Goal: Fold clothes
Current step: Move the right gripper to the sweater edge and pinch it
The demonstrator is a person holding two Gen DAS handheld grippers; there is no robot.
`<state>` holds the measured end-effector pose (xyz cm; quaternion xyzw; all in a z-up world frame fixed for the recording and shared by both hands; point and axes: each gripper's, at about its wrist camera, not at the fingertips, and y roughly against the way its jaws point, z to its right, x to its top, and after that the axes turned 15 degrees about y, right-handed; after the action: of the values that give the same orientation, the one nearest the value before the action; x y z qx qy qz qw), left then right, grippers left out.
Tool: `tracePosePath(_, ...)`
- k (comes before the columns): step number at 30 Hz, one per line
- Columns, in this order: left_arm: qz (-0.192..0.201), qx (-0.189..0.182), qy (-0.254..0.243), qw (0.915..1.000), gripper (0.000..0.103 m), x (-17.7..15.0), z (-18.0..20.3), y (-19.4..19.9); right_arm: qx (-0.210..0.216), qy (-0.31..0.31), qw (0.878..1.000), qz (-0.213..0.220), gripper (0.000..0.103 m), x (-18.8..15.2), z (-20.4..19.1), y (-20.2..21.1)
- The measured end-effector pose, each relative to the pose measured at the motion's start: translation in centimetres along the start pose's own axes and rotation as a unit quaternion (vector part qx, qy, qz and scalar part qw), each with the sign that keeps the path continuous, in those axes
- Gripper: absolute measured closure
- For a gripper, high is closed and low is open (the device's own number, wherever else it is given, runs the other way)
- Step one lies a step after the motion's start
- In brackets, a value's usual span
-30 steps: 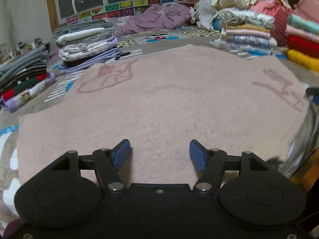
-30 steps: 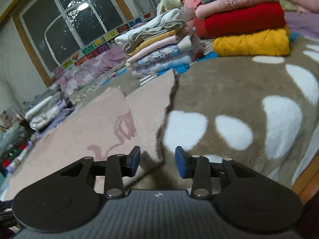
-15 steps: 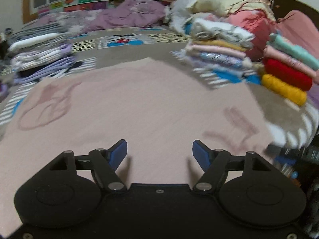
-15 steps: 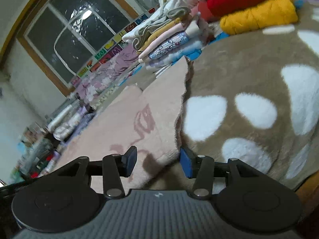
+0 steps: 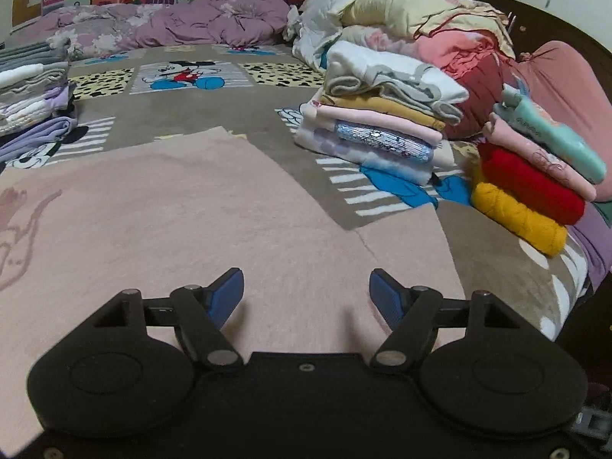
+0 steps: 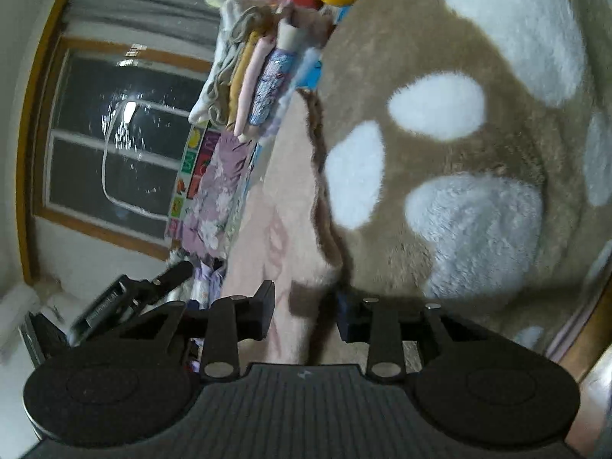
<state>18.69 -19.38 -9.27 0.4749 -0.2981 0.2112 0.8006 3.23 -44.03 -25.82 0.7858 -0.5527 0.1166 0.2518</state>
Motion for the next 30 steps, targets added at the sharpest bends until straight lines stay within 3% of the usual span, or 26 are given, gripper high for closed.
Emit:
tracePosePath(8, -0.036, 0.024, 0.032, 0.9985, 0.032, 4.8, 1.7, -6.5, -0.036, 0.11, 0.993, 0.012, 0.069, 0.9, -2.3, -1.8)
tracePosePath(14, -0.076, 0.076, -0.004, 0.9942, 0.037, 8.1, 4.2, -12.3, -0.065, 0.177, 0.982, 0.017, 0.069, 1.1, -3.7, -2.4)
tracePosePath(16, -0.092, 0.092, -0.01, 0.9915, 0.043, 9.1, 4.8, -14.2, -0.065, 0.188, 0.98, 0.019, 0.067, 1.2, -4.0, -2.5)
tracePosePath(23, -0.133, 0.174, -0.066, 0.9734, 0.052, 10.6, 6.4, -18.7, -0.064, 0.198, 0.978, 0.017, 0.067, 1.4, -4.1, -2.5)
tracePosePath(30, -0.153, 0.226, -0.107, 0.956, 0.062, 10.6, 7.3, -21.2, -0.069, 0.213, 0.975, 0.014, 0.067, 1.2, -4.7, -2.7)
